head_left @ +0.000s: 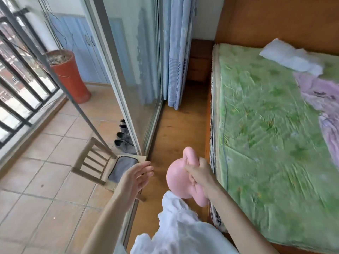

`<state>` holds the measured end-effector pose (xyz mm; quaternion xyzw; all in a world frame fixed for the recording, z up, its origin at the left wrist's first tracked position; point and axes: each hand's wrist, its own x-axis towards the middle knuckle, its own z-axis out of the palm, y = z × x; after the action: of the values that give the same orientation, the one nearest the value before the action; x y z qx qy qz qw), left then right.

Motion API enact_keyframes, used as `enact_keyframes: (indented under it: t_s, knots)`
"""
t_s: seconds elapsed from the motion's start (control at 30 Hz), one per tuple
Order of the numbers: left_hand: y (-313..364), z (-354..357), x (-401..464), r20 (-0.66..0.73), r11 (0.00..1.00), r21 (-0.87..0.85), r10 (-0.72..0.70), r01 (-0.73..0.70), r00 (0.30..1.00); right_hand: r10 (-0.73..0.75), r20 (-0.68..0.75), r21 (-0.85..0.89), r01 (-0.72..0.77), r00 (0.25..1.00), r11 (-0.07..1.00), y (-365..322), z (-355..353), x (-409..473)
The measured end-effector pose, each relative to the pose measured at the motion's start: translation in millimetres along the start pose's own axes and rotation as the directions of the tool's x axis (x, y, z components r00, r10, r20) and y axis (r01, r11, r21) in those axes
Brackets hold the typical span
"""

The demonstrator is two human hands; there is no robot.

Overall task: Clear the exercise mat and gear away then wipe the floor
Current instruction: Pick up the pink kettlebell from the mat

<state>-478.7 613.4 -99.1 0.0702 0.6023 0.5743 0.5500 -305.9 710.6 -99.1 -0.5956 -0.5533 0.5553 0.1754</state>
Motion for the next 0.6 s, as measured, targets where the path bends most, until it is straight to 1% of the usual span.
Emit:
enact_keyframes:
  t_s: [0.1,0.23,0.4,0.5,0.6]
  knots:
    - [12,7,35,0.005,0.999,0.019,-0.037,0.037,0.999,0.034,0.001,-0.005,-0.034,0.999,0.999,-14,-5,36]
    - [38,27,98,0.034,0.998,0.035,-0.054,0.053,0.998,0.064,0.006,-0.025,-0.064,0.998,0.998,-33,-17,92]
    - [82,81,192,0.117,0.994,0.084,-0.086,0.076,0.989,0.100,-0.029,-0.017,-0.101,0.995,0.995,-62,-43,172]
    - [110,118,239,0.142,0.988,0.133,-0.100,0.081,0.985,0.105,-0.040,-0.036,-0.106,0.994,0.994,-84,-66,221]
    - [134,150,278,0.164,0.989,0.123,-0.102,0.082,0.981,0.109,-0.065,-0.043,-0.112,0.992,0.993,-106,-89,271]
